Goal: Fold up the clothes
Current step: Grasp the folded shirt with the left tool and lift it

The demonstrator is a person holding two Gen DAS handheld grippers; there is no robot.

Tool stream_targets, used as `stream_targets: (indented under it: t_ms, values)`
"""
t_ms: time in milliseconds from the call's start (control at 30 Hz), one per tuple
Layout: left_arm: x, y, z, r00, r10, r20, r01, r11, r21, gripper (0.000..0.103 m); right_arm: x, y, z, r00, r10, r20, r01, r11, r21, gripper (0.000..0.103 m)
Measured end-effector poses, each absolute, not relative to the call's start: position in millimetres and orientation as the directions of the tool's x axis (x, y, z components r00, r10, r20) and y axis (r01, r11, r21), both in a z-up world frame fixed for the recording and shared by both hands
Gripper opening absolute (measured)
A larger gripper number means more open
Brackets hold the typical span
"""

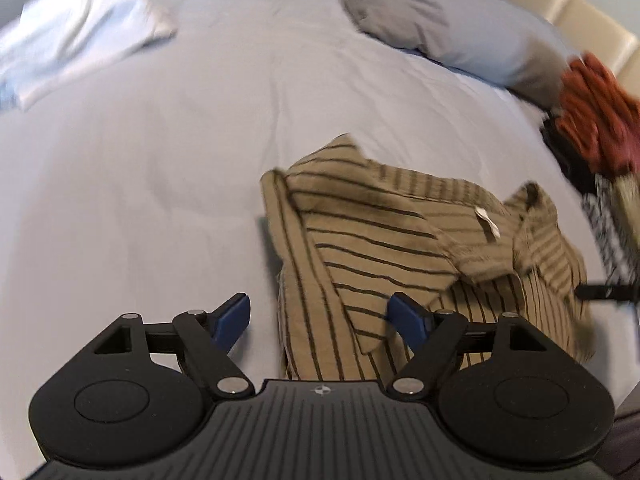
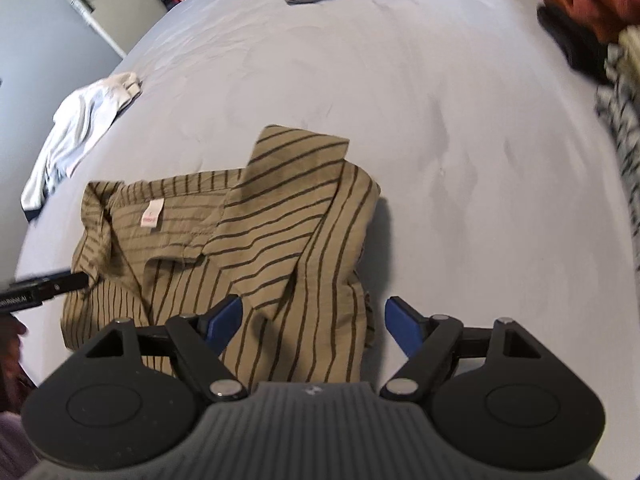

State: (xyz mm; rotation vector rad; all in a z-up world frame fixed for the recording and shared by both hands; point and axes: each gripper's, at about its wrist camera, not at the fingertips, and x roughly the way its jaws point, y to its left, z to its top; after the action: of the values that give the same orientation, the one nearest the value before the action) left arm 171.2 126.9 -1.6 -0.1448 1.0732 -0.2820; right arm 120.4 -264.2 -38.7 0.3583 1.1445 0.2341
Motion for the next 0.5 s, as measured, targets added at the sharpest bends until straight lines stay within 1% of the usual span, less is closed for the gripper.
stream_targets:
  t_ms: [67, 167, 267, 367, 500]
  values:
    - [178.7, 132.9, -11.1, 0.41, -0.334, -0.849, 0.126, 0.942, -0.31, 0.076, 125.3, -261.8, -46.5, 0.383, 0.377, -0.843, 0.01, 0.911, 0.412, 0.081]
    - [184.9, 133.5, -22.2, 0.381, -0.359, -0.852, 0.109, 0.933, -0.344, 0.076, 132.8, -258.2, -58.2, 0.359, 0.402, -0.842, 0.024, 0.898, 0.439, 0.08]
    - [185.6, 125.8, -26.9, 0.376, -0.366, -0.851, 0.129, 0.931, -0.343, 0.076, 140.2, -254.5, -70.0, 0.336, 0.426, -0.84, 0.038, 0.885, 0.464, 0.08]
    - [185.3, 115.4, -31.6, 0.373, -0.365, -0.853, 0.157, 0.931, -0.33, 0.075, 143.2, -243.6, -74.1, 0.332, 0.412, -0.849, 0.018, 0.897, 0.442, 0.08]
    - [180.6, 96.9, -34.6, 0.395, -0.328, -0.858, 0.18, 0.944, -0.278, 0.075, 148.2, -227.1, -75.9, 0.329, 0.384, -0.863, 0.008, 0.913, 0.409, 0.08]
